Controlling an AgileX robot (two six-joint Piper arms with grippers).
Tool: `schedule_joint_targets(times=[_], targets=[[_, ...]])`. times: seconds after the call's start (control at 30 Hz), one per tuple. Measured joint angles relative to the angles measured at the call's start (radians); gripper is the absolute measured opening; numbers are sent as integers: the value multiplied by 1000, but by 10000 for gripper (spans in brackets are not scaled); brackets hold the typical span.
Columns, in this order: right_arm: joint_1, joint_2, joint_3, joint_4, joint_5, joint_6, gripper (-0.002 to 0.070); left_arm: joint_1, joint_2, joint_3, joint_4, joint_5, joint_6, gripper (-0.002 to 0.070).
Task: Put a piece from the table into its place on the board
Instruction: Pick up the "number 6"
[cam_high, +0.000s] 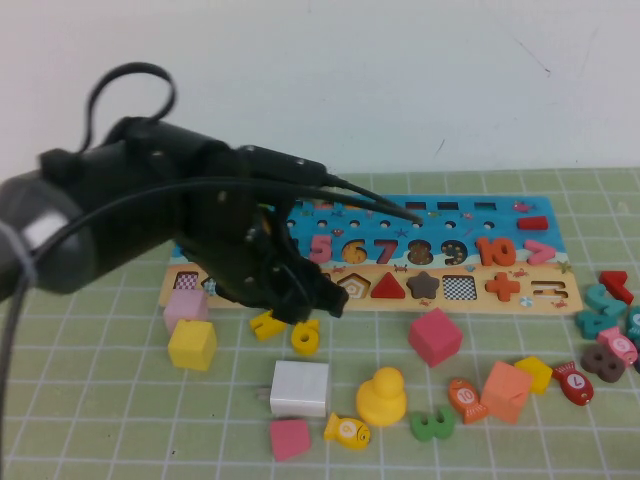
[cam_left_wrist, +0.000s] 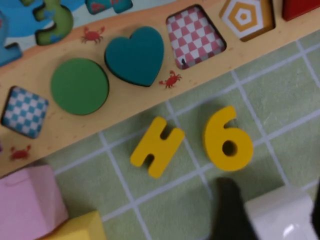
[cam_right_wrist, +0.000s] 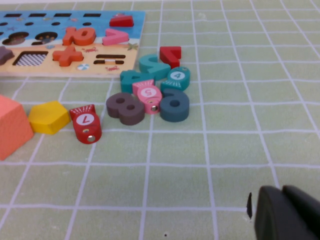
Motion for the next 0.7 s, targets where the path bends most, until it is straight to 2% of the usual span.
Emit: schedule_joint_targets(times=[0.1, 0.2, 0.7], targets=[[0, 0, 0, 0, 0, 0, -3, -8, 58, -47, 9, 27, -14, 410], [0, 0, 0, 0, 0, 0, -3, -8, 109, -77, 10, 38, -16, 463], [0, 0, 0, 0, 0, 0, -3, -8, 255, -151, 28, 25, -16, 426]])
